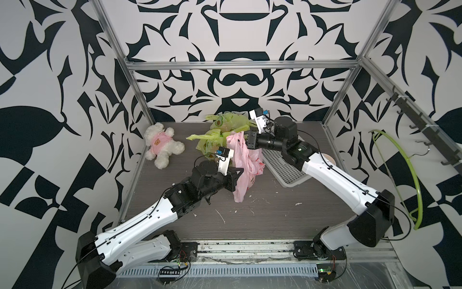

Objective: Place the peach into a plastic bag & tie a knot
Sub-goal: Cross the plastic bag at the center of the board.

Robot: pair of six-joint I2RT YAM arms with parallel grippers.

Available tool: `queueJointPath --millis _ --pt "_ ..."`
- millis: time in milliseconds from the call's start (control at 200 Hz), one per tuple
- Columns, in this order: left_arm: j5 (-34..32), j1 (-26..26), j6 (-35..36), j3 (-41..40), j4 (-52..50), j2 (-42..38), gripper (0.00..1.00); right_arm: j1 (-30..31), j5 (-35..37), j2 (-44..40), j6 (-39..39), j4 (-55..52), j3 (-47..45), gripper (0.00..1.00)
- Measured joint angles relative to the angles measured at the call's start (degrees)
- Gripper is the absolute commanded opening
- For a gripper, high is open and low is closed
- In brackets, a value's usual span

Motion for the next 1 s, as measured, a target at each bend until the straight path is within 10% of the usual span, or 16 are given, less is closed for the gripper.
queueJointPath --millis 695,1000 --pt "-15.52 0.61 -8.70 -17.73 17.77 -8.00 0.00 -0.17 -11.19 12.07 45.38 48.65 -11.04 0.00" --pt "-16.06 5.84 -14.86 -19.04 18.80 -7.91 0.00 0.07 -13.46 12.59 51.15 55.30 -11.78 0.00"
